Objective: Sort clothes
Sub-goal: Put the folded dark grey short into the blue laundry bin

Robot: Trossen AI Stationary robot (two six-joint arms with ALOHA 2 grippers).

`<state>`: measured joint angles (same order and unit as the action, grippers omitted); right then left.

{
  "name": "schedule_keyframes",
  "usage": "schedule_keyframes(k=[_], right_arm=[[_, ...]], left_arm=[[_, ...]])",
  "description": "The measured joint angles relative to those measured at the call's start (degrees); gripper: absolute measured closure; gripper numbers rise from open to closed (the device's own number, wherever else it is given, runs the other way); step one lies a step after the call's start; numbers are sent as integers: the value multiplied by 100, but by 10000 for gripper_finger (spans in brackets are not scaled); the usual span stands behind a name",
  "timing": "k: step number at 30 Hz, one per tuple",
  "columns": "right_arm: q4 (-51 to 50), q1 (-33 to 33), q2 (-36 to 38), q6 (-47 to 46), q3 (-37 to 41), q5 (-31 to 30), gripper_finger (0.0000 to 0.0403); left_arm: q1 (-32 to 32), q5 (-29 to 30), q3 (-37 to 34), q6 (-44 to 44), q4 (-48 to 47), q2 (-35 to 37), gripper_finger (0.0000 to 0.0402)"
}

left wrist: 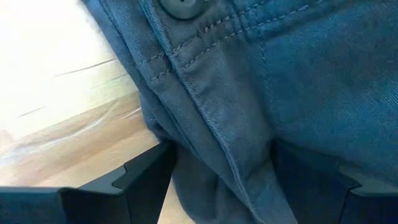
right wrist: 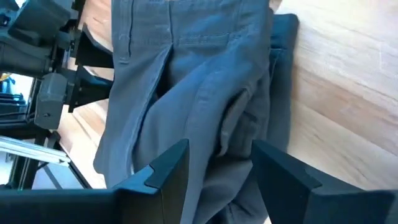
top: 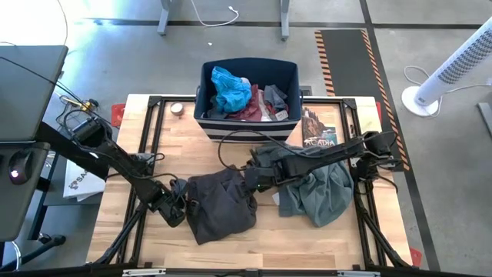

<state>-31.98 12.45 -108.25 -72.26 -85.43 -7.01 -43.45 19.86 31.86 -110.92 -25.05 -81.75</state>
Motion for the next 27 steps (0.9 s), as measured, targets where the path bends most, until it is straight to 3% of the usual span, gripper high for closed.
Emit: schedule_keyframes(k=[5,9,14,22,27], right_arm=[[-160,80,0,-121,0,47,234],[-277,118,-2,-233,0,144,234],[-261,156,-2,-235,0,147,234],[-315,198,78,-228,0,140,234],[-531,224,257,-232,0,-93,234]], left_arm=[[215,-227,7,242,0,-55,136],[311,-380,7,314,-80,-62,163],[327,-485,9,416,-310,-64,228],[155,-237,-5,504,-306,-86,377],[58,-52,-32,514,-173,-97,380]])
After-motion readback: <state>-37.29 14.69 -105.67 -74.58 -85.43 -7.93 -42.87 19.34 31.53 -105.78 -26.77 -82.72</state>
